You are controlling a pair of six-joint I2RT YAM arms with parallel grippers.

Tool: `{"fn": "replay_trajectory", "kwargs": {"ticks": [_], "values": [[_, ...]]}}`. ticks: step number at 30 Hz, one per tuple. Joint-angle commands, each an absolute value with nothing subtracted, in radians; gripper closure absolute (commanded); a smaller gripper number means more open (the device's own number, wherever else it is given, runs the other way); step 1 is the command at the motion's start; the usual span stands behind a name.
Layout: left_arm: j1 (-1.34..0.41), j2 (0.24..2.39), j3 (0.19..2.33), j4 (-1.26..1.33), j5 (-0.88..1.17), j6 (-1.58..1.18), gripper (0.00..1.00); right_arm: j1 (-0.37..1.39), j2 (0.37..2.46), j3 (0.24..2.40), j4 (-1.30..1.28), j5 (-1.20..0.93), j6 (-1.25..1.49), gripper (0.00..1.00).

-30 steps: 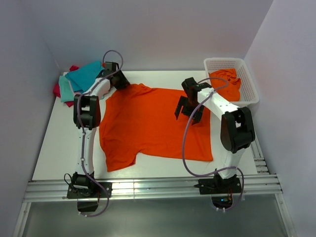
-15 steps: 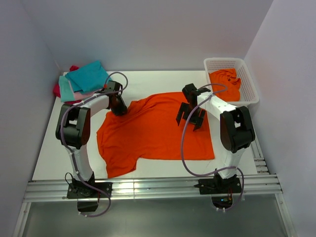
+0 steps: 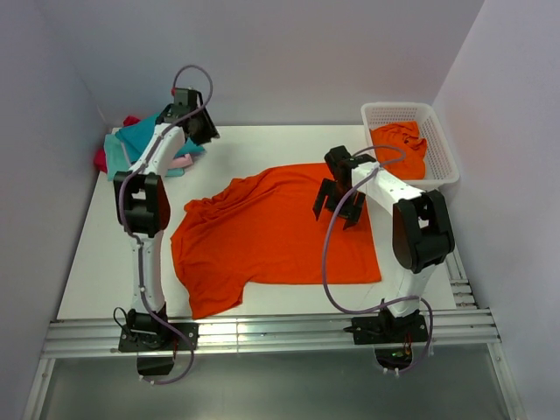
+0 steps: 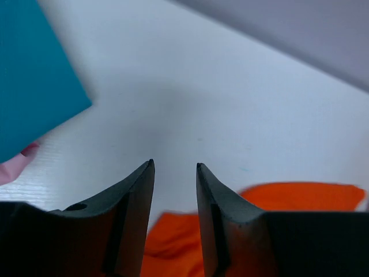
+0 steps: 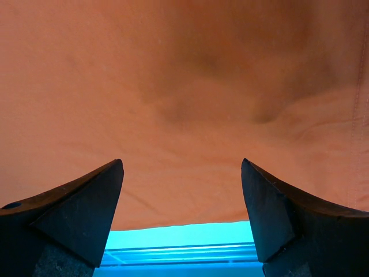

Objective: Fold and stack the t-shirts
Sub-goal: Flatten the tshirt out

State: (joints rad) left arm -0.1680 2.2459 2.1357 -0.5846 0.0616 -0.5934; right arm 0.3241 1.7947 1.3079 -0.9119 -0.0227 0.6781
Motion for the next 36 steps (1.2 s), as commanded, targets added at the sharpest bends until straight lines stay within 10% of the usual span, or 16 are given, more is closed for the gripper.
{"fn": "replay_trajectory", "kwargs": {"ticks": [1,27,36], "values": [[-0.155,2.384,2.138,-0.692,0.104,-0.571,0.59,0.304,1.730,1.348,-0.928,0.021,0.661,0.11],[-0.146,2.163,1.463,-0.535,0.419,-0.456,0.50,0.247,1.756,1.321,-0.907,0.012,0.643,0.11],[-0.149,2.204,1.468,-0.514,0.431,-0.459,1.00,0.233,1.749,1.312,-0.908,0.017,0.641,0.11]]}}
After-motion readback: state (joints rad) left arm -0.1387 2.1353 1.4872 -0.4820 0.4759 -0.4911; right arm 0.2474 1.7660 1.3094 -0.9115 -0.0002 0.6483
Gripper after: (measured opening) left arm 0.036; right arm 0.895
